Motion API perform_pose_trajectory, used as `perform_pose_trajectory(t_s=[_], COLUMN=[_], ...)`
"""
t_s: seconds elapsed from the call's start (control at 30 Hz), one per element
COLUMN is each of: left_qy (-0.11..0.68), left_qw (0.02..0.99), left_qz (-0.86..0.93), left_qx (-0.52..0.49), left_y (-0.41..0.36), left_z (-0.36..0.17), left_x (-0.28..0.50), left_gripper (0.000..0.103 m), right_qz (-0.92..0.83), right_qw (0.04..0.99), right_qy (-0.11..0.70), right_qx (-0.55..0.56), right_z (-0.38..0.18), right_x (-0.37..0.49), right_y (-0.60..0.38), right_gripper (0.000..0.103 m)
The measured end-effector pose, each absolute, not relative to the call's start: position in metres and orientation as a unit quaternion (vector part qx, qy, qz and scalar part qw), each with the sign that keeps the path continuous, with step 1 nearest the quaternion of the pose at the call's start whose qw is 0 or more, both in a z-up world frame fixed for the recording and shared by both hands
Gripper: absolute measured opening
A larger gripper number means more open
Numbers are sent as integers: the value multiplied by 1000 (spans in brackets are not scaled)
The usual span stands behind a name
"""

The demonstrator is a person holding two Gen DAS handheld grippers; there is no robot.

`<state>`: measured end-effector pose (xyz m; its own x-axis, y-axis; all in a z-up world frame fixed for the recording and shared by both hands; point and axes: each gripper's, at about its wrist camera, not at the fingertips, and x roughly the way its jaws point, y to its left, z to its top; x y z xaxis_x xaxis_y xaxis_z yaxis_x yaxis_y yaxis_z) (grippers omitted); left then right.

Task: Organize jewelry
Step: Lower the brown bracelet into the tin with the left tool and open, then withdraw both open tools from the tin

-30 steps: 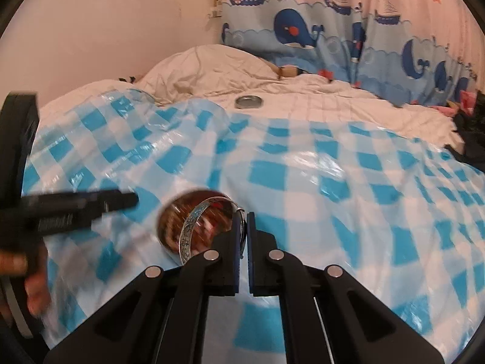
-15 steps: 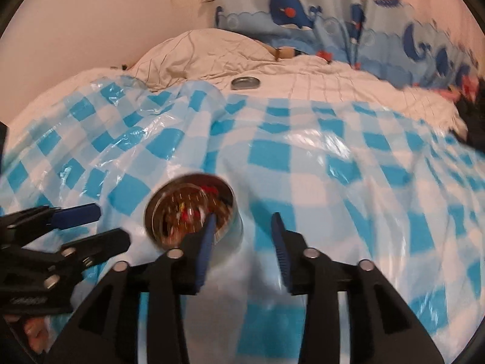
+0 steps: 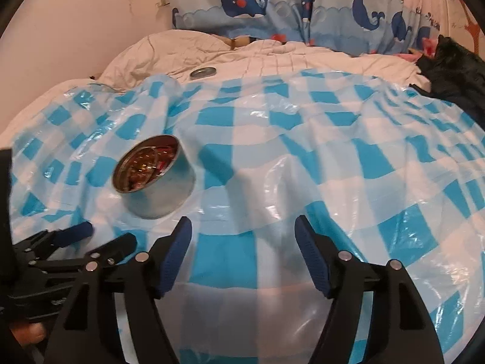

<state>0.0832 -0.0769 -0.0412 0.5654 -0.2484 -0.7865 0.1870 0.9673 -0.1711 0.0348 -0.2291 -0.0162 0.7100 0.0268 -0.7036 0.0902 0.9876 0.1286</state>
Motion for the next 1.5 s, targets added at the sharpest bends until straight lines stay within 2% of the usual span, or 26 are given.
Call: perform_pose_trajectory(t_s=[0.23,0.47,0.83,0.93,1.5], left_qy=[437,420,438,423,471], left_qw=[892,903,895,901,879], left_qz=[-113,-89,-87,-92,-81], left_qx=[-34,-17,-4,18,3], left_y=[-81,-69,-70,-78,-70], left_z=[-37,-31,-41,-37,-65], left_x=[85,84,91,86,97], left_gripper=[87,89,92,92,94], right_qz=[-33,-23,-40,-42,-64], right_qw=[919,920,915,914,895], right_qy=[384,383,395,398,441], right_qx=[85,82,66,66,24], right_z=[-21,-21,-29,-31,-58], right_x=[38,41,44,45,54], right_y=[-237,-231,-227,-227,-216], right_gripper=[68,72,73,73,87])
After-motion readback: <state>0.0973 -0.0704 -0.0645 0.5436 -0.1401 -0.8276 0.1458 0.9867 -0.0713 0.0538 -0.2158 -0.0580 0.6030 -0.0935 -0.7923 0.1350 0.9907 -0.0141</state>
